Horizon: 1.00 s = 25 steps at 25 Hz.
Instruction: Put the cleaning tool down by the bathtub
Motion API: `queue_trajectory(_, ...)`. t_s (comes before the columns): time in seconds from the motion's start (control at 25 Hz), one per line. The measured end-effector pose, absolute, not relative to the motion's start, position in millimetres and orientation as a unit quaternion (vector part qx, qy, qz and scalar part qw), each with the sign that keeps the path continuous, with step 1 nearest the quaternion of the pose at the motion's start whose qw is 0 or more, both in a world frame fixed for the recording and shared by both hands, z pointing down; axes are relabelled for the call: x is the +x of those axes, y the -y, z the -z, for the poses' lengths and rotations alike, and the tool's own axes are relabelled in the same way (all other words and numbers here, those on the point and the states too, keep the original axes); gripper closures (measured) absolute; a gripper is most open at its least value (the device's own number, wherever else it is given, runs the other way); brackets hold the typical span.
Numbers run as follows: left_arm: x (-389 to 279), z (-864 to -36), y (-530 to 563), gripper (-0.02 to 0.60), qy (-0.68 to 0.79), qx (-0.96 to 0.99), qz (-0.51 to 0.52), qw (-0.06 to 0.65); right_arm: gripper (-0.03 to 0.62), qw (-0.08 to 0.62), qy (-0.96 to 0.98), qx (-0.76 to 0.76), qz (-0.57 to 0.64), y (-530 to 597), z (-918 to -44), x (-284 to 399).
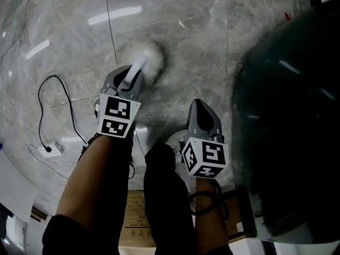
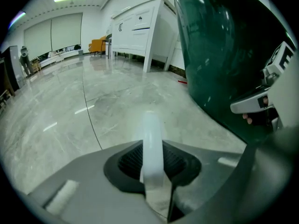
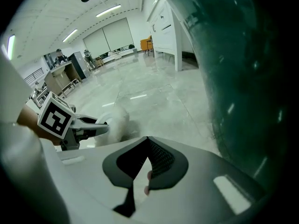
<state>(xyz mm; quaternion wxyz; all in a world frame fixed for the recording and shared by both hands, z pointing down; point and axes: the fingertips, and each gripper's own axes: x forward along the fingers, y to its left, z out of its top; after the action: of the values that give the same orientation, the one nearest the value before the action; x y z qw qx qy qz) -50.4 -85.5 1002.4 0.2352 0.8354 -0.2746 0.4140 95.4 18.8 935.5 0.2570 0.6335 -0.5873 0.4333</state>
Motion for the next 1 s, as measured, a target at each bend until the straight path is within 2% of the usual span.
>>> queue_trajectory(0.28, -42, -1030, 85, 0.505, 0.268, 0.836, -0.419, 0.232, 0.580, 0.269, 0.585, 0.628, -0.437, -26, -955, 103)
queue_trajectory(0.84, -36, -1035, 88, 0.502, 0.264, 0.839, -0.411, 0.238, 0.580, 0.273, 0.589, 0.621, -0.439, -23, -958, 97)
queue_trajectory(1.0, -34, -1032, 88, 0.469, 0.256, 0.845, -0.405, 0.238, 0.580, 0.276, 0.594, 0.618, -0.434, -20, -956, 94)
